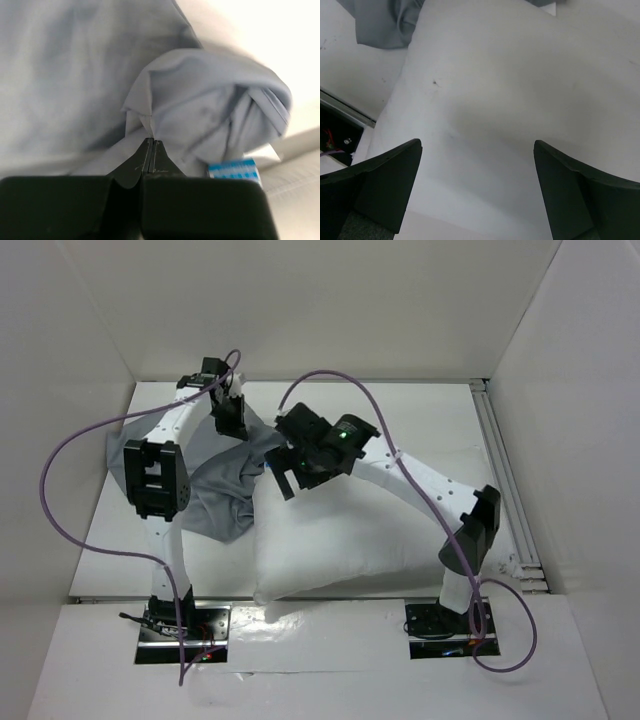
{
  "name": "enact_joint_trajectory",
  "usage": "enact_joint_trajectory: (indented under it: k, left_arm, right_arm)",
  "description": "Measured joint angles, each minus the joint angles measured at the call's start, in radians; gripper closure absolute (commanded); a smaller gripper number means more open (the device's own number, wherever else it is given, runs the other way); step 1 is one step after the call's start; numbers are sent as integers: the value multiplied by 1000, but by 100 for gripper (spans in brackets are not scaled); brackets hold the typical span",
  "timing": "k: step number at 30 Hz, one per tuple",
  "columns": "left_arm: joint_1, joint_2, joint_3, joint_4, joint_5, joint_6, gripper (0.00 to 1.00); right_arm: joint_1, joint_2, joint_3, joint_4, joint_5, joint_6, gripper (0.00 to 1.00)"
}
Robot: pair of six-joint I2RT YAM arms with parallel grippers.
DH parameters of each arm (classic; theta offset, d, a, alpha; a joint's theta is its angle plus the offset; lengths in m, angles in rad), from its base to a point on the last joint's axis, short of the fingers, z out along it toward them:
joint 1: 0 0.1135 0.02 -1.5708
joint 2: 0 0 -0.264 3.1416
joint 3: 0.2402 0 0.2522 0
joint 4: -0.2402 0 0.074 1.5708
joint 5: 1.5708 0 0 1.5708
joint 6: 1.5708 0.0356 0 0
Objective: Put the pillow into the pillowcase
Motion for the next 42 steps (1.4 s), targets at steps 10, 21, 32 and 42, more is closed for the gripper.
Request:
enact_joint_trajectory:
  k: [10, 21, 32, 42]
  left_arm:
    - [0, -216, -90, 11, -19, -25, 100]
    - [-45, -369, -161, -2, 44, -29, 100]
    - [-313, -572, -183, -28, 110, -67, 100]
    - [-438, -607, -295, -83, 101, -112, 100]
  right_arm:
    - [123, 145, 33, -26, 114, 40, 30]
    - [76, 61, -103, 130, 76, 74, 100]
    - [27, 31, -20, 114, 126, 69, 100]
    - [-172, -250, -453, 415, 153, 144, 37]
